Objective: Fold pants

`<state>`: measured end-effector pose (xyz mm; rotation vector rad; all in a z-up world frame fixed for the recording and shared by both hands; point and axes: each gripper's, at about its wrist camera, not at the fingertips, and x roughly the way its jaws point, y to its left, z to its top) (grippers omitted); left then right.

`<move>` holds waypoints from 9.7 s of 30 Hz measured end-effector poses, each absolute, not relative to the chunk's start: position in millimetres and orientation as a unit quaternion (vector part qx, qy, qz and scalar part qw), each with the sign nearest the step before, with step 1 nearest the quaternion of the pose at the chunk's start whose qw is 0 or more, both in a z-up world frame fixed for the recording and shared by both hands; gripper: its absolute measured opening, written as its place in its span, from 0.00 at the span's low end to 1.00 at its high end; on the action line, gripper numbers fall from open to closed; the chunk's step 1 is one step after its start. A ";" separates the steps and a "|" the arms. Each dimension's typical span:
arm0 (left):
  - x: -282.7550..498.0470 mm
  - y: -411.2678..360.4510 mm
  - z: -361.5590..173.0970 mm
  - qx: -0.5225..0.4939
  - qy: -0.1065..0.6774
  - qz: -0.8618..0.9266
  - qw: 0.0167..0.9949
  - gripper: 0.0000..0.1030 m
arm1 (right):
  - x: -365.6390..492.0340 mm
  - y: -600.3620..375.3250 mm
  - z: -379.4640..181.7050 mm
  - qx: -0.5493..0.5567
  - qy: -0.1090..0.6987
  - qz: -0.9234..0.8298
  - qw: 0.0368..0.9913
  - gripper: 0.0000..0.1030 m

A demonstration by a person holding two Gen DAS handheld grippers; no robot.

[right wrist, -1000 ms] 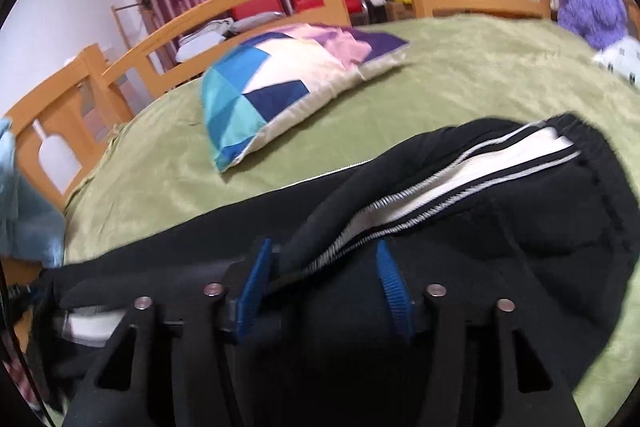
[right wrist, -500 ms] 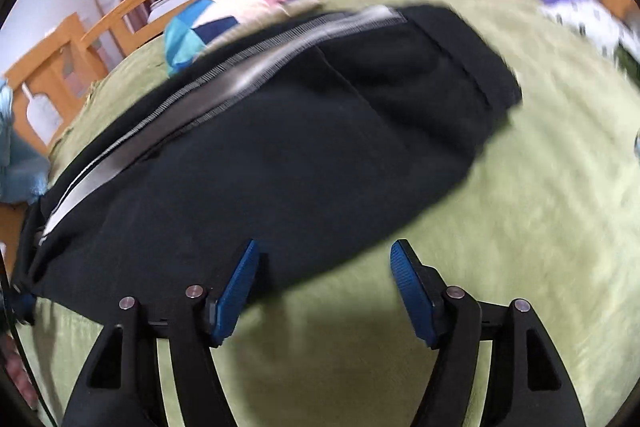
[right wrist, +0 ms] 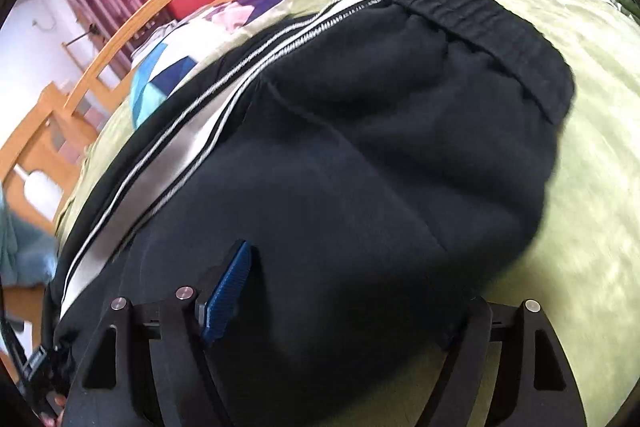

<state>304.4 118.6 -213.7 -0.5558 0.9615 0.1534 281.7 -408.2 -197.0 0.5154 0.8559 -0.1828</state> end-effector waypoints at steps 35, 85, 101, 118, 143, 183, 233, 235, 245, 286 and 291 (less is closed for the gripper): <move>-20.9 4.4 -151.3 -0.136 0.524 -0.107 0.834 0.34 | -90.2 -532.8 -124.5 0.185 0.458 -0.210 0.844 0.29; 144.6 152.7 -106.6 -0.045 0.402 0.052 0.913 0.68 | 17.9 -289.7 -105.6 0.016 0.399 -0.040 0.916 0.55; 148.7 112.9 -141.3 -0.016 0.438 0.017 0.899 0.72 | 40.0 -233.1 -110.6 -0.007 0.381 0.010 0.924 0.61; 147.8 187.3 -104.1 -0.054 0.366 0.208 0.906 0.18 | 56.7 -263.1 -128.5 0.051 0.400 -0.006 0.915 0.61; 139.3 178.3 -86.2 -0.144 0.328 0.095 0.929 0.70 | 169.3 -125.4 -166.3 -0.102 0.453 0.229 0.855 0.71; 151.8 235.4 -154.6 -0.166 0.440 0.061 0.881 0.70 | 18.8 -286.4 -107.9 0.058 0.373 -0.020 0.926 0.61; 81.0 256.5 -155.8 -0.225 0.428 0.111 0.868 0.16 | -24.6 -323.9 -102.0 0.053 0.369 -0.036 0.927 0.61; 85.1 243.7 -169.7 -0.176 0.464 0.140 0.857 0.26 | -37.4 -348.0 -93.0 0.061 0.361 -0.055 0.929 0.61; 50.1 185.9 -159.7 -0.129 0.456 0.150 0.868 0.70 | -113.1 -528.4 -84.9 0.134 0.349 -0.221 0.901 0.84; 33.6 212.2 -196.2 -0.230 0.461 0.086 0.853 0.70 | -101.0 -515.6 -92.1 0.140 0.396 -0.232 0.877 0.57; 38.6 213.1 -196.5 -0.218 0.457 0.073 0.859 0.70 | -101.4 -454.8 -88.5 0.166 0.375 -0.177 0.895 0.57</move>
